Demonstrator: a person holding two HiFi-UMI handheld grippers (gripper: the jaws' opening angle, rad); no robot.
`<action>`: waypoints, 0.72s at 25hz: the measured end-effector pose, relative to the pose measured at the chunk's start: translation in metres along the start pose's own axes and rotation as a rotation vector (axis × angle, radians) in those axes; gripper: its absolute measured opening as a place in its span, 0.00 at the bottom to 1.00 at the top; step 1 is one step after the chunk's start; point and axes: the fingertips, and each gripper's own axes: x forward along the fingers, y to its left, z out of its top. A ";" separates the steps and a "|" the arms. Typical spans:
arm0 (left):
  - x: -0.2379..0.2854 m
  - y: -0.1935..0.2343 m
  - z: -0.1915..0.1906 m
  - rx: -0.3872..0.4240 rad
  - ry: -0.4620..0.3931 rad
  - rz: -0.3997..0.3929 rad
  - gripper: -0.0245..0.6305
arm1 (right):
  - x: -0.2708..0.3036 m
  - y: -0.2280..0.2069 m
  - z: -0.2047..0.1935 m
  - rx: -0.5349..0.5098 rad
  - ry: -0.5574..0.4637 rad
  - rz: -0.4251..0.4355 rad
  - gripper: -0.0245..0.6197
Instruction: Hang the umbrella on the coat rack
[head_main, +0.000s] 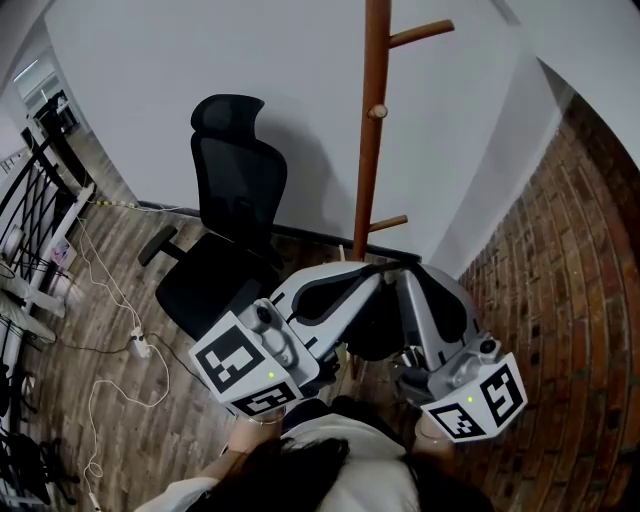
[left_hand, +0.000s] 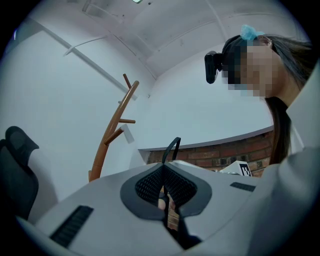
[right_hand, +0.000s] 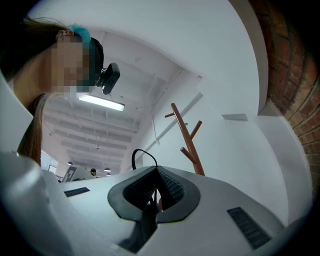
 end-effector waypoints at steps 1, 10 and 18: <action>0.001 0.002 -0.001 0.001 0.001 0.005 0.05 | 0.001 -0.002 0.000 0.002 0.000 0.003 0.09; 0.007 0.019 0.005 0.000 -0.007 0.025 0.05 | 0.019 -0.011 -0.001 0.010 -0.009 0.015 0.09; 0.016 0.040 0.007 0.008 -0.004 0.000 0.05 | 0.037 -0.022 -0.004 -0.003 -0.022 0.014 0.09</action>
